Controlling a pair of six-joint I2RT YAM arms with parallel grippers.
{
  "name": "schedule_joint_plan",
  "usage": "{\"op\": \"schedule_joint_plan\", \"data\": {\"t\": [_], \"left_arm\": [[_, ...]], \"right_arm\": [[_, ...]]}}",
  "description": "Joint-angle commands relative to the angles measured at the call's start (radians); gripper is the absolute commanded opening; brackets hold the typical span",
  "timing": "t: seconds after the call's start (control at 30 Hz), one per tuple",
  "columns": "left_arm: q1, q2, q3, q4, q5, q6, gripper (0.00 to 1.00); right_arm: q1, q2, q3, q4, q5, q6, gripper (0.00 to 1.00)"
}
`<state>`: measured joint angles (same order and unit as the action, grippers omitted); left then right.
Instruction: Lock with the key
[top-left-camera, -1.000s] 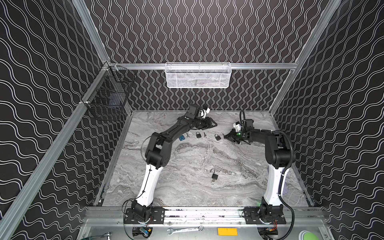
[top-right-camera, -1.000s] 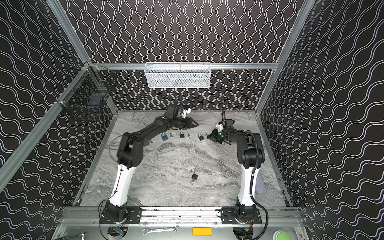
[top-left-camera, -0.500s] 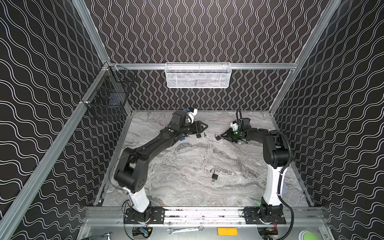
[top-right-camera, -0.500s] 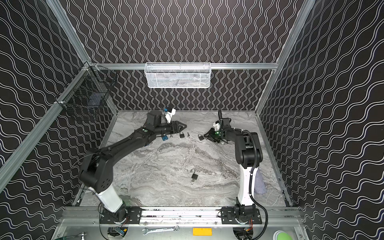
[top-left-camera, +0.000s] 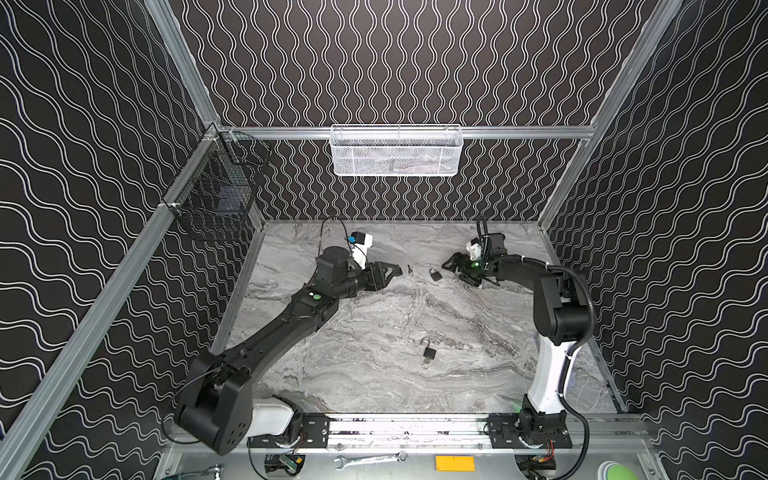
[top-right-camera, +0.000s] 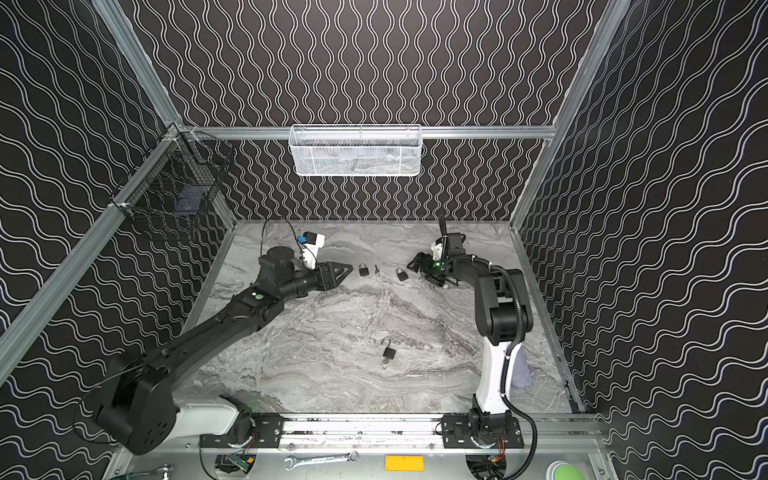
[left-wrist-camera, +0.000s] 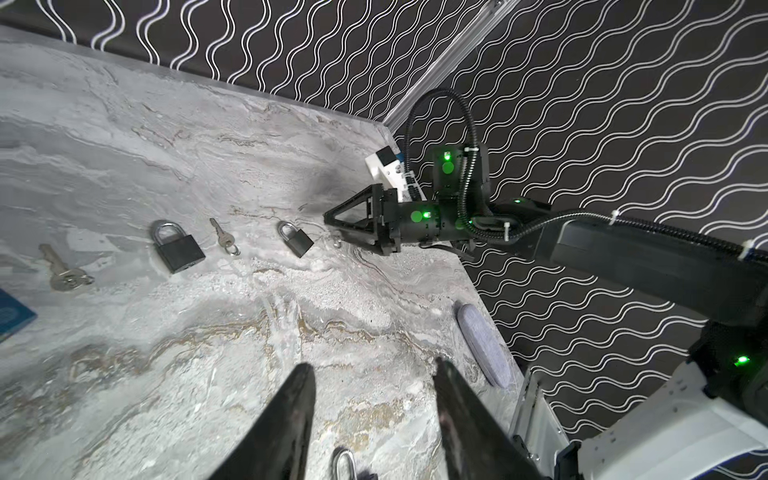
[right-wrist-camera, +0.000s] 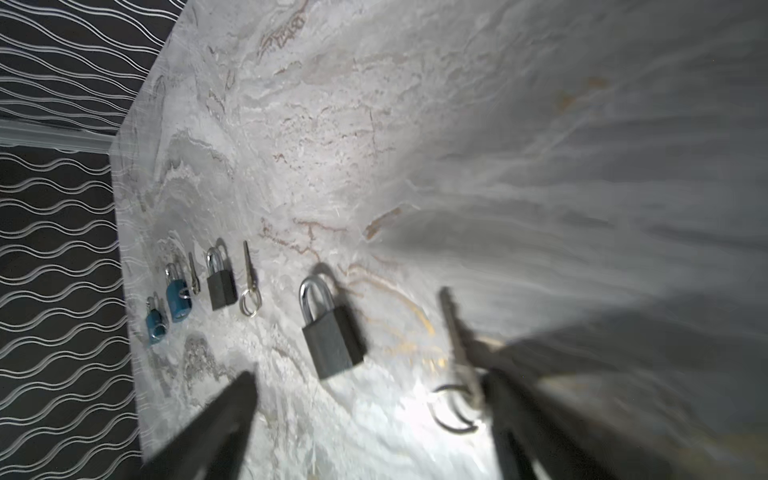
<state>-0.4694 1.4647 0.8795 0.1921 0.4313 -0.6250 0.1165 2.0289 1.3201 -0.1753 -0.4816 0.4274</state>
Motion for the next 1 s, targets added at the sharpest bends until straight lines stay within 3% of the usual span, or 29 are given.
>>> {"op": "schedule_joint_plan", "data": {"t": [0.0, 0.03, 0.07, 0.17, 0.2, 0.23, 0.53, 0.97], "left_arm": [[0.001, -0.036, -0.033, 0.016, -0.018, 0.03, 0.53], [0.0, -0.051, -0.044, 0.008, -0.022, 0.032, 0.65], [0.0, -0.061, -0.053, 0.002, -0.023, 0.034, 0.7], [0.0, -0.093, -0.085, -0.013, -0.022, 0.04, 0.76], [0.0, -0.105, -0.095, -0.018, -0.024, 0.041, 0.97], [0.0, -0.119, -0.107, -0.019, -0.024, 0.039, 0.99], [0.0, -0.222, -0.184, -0.085, -0.028, 0.073, 0.99], [-0.013, -0.276, -0.26, -0.147, -0.008, 0.073, 0.99]], "right_arm": [[0.0, -0.05, -0.025, -0.055, 0.04, -0.03, 0.95], [0.0, -0.068, -0.038, -0.061, 0.042, -0.029, 0.97], [0.0, -0.085, -0.054, -0.06, 0.044, -0.03, 0.98], [0.005, -0.175, -0.126, -0.046, 0.044, -0.02, 0.99], [0.007, -0.208, -0.157, -0.035, 0.039, -0.016, 0.99], [0.009, -0.241, -0.188, -0.027, 0.04, -0.007, 0.99], [0.071, -0.53, -0.441, -0.001, 0.062, 0.068, 0.99], [0.119, -0.636, -0.449, -0.103, 0.129, 0.079, 0.99]]}}
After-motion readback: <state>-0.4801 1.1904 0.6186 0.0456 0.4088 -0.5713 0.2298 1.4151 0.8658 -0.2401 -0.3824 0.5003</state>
